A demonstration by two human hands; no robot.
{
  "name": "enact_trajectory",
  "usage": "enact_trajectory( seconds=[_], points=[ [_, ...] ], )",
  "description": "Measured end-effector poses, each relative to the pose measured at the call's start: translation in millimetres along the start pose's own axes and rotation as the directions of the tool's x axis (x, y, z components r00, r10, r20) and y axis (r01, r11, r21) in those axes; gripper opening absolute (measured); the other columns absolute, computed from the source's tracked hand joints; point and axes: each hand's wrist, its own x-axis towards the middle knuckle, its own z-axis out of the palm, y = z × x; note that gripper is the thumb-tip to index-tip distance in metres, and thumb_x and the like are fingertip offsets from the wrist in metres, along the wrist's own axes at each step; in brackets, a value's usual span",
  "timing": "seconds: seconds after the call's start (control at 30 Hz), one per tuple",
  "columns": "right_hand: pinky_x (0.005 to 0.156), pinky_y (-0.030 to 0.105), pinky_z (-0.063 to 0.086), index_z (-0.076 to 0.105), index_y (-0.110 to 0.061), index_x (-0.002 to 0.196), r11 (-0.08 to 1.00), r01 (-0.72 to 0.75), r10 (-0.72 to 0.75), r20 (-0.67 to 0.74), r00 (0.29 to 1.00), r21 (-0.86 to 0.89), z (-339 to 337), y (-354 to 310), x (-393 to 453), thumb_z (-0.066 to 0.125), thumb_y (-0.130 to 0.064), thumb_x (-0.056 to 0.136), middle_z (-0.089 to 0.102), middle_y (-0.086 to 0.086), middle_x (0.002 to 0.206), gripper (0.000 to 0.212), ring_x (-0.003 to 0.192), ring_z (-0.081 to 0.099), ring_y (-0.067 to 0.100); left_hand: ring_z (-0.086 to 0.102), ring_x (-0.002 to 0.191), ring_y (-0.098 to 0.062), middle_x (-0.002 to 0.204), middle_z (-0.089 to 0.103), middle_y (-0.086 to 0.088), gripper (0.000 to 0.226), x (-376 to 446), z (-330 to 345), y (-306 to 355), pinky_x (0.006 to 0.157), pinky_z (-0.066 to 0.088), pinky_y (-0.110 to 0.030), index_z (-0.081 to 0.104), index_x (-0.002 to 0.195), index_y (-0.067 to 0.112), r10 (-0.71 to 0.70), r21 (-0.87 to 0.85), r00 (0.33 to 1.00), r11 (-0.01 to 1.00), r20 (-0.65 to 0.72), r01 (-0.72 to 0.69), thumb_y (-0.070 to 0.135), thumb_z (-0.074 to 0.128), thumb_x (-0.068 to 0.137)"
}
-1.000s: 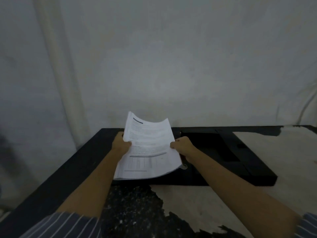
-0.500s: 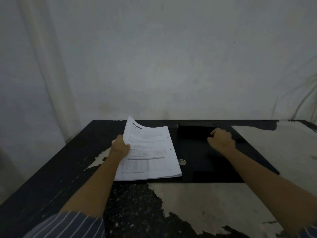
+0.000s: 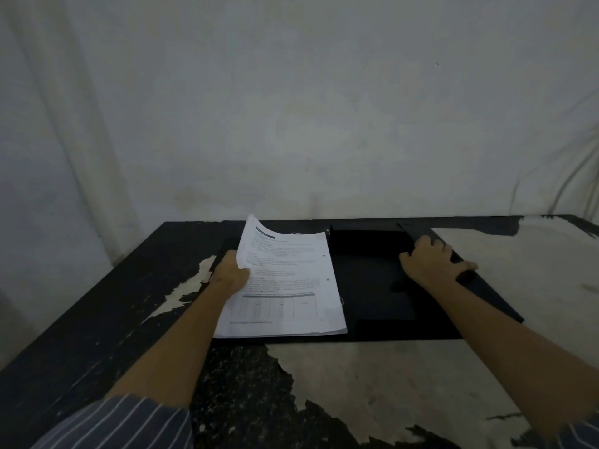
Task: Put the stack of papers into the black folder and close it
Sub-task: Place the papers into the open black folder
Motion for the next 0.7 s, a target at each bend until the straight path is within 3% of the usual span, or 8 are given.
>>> enact_trajectory(
  seconds=[0.13,0.27,0.33,0.4,0.47,0.57,0.7],
  points=[
    [0.101,0.078,0.007,0.027,-0.030,0.143,0.999,-0.044,0.045,-0.031,0.999,0.005,0,15,4,0.048,-0.037,0.088,0.026,0.017,0.154,0.059,0.143,0.015,0.037,0.051,0.121,-0.035,0.132,0.053,-0.023,0.043,2,2,2,0.101,0.044,-0.043,0.041,0.133,-0.002,0.000,0.043,1.000,0.999,0.009,0.000,0.004,0.051,0.091],
    [0.108,0.068,0.016,0.033,-0.010,0.139,0.986,-0.160,0.159,0.023,0.987,0.042,2,21,8,0.048,-0.041,0.087,0.032,0.021,0.149,0.062,0.136,0.026,0.041,0.054,0.116,-0.033,0.132,0.053,-0.024,0.042,5,2,4,0.100,0.044,-0.042,0.043,0.131,-0.004,0.012,0.085,1.000,0.996,0.007,-0.012,0.004,0.052,0.091],
    [0.109,0.063,0.018,0.034,-0.006,0.138,0.984,-0.169,0.167,0.032,0.985,0.065,1,21,11,0.047,-0.044,0.087,0.035,0.021,0.147,0.065,0.134,0.030,0.041,0.054,0.098,-0.024,0.129,0.055,-0.025,0.031,5,4,7,0.094,0.045,-0.039,0.050,0.121,-0.004,0.025,0.092,1.000,0.995,0.002,-0.025,0.003,0.051,0.092],
    [0.109,0.061,0.018,0.034,-0.006,0.139,0.980,-0.176,0.173,0.038,0.984,0.087,-1,22,14,0.047,-0.046,0.088,0.036,0.019,0.146,0.066,0.134,0.031,0.039,0.050,0.079,-0.015,0.121,0.058,-0.023,0.011,5,8,11,0.080,0.044,-0.032,0.058,0.099,0.003,0.036,0.112,0.999,0.993,0.012,-0.037,0.003,0.050,0.092],
    [0.109,0.060,0.018,0.034,-0.006,0.139,0.982,-0.170,0.169,0.024,0.985,0.081,1,24,13,0.047,-0.045,0.088,0.036,0.018,0.146,0.066,0.134,0.031,0.038,0.048,0.072,-0.012,0.109,0.056,-0.018,0.011,4,11,15,0.072,0.042,-0.028,0.059,0.099,0.003,0.041,0.135,0.999,0.990,0.036,-0.045,0.004,0.050,0.093],
    [0.108,0.059,0.020,0.036,-0.004,0.137,0.992,-0.125,0.126,-0.036,0.991,0.034,9,27,9,0.049,-0.043,0.087,0.037,0.018,0.147,0.065,0.134,0.032,0.037,0.056,0.095,-0.023,0.121,0.058,-0.017,0.037,1,13,24,0.084,0.047,-0.034,0.047,0.128,-0.001,0.028,0.162,0.998,0.986,0.061,-0.037,0.007,0.052,0.092],
    [0.107,0.060,0.020,0.037,-0.004,0.137,0.993,-0.113,0.115,-0.051,0.992,0.038,11,28,9,0.050,-0.044,0.086,0.037,0.018,0.147,0.066,0.134,0.032,0.038,0.056,0.104,-0.027,0.126,0.057,-0.020,0.040,2,18,30,0.095,0.047,-0.040,0.044,0.130,0.001,-0.001,0.172,0.999,0.985,0.051,-0.007,0.009,0.052,0.092]
  ],
)
